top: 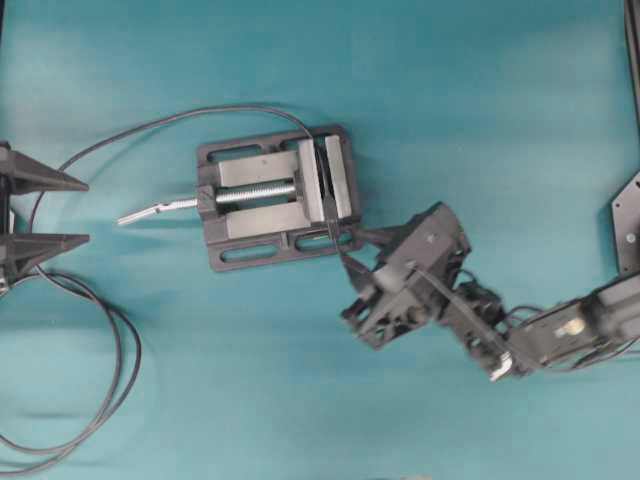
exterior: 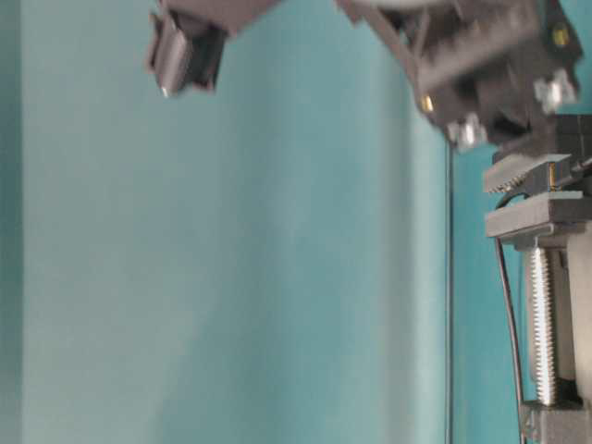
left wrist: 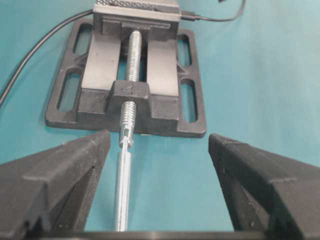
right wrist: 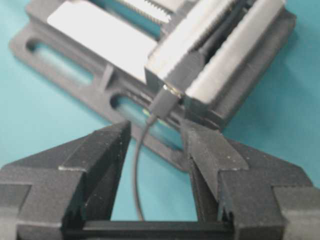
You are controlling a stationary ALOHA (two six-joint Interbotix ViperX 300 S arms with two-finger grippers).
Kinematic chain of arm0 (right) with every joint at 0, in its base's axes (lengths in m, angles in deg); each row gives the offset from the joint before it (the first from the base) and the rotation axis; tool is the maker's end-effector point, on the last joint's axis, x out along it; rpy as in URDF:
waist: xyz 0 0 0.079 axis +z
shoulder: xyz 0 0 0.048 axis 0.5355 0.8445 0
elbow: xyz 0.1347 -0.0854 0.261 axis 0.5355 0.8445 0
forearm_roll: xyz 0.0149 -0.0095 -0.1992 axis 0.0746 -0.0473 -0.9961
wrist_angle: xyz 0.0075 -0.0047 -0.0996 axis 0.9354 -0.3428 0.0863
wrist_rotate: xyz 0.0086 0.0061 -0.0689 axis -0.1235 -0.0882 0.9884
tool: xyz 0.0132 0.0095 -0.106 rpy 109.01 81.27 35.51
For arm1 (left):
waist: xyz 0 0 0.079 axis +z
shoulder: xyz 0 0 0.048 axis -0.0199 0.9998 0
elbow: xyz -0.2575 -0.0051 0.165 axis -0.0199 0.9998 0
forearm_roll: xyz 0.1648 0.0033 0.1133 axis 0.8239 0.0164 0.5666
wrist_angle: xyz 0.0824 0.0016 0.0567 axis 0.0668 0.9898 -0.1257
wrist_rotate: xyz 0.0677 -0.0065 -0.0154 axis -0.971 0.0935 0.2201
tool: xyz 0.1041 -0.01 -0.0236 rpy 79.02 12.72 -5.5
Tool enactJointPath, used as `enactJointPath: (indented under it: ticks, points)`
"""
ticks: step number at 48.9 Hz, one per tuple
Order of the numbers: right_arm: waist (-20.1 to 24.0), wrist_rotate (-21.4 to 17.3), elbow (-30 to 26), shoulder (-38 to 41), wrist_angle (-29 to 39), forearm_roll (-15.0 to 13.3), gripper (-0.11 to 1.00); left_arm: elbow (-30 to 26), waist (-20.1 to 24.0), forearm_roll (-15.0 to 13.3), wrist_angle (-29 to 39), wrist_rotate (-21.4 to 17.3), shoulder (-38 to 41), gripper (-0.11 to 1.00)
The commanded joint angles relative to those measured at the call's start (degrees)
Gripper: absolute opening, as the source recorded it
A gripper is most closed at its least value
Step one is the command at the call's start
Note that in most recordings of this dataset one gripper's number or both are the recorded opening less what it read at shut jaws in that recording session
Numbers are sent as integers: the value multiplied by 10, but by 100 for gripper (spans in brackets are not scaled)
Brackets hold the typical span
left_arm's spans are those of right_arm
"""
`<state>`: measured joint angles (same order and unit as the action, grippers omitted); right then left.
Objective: Insert the USB cable into the fixed female connector.
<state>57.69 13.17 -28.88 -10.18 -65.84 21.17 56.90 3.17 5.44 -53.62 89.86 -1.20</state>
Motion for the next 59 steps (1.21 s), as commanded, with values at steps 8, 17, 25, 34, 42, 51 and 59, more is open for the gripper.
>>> enactJointPath:
  ticks: [8, 17, 25, 34, 42, 51, 59]
  points:
    - [8, -7, 73, -107, 40, -77, 51, -7, 0, 2, -4, 5, 9, 94]
    - [8, -8, 137, -182, 59, -119, 51, -7, 1, 2, -4, 5, 9, 94]
    - [8, -8, 205, -271, 77, -166, 51, -7, 0, 2, -5, 5, 9, 94]
    - [1, -7, 285, -394, 106, -225, 51, -7, 1, 2, -4, 5, 9, 94]
    - [-34, 3, 343, -508, 163, -295, 51, -7, 1, 2, -4, 5, 9, 94]
    - [-103, 10, 392, -635, 250, -420, 51, -7, 1, 3, -5, 5, 9, 94]
    - [-216, 11, 408, -702, 327, -458, 50, -7, 1, 2, -4, 5, 9, 94]
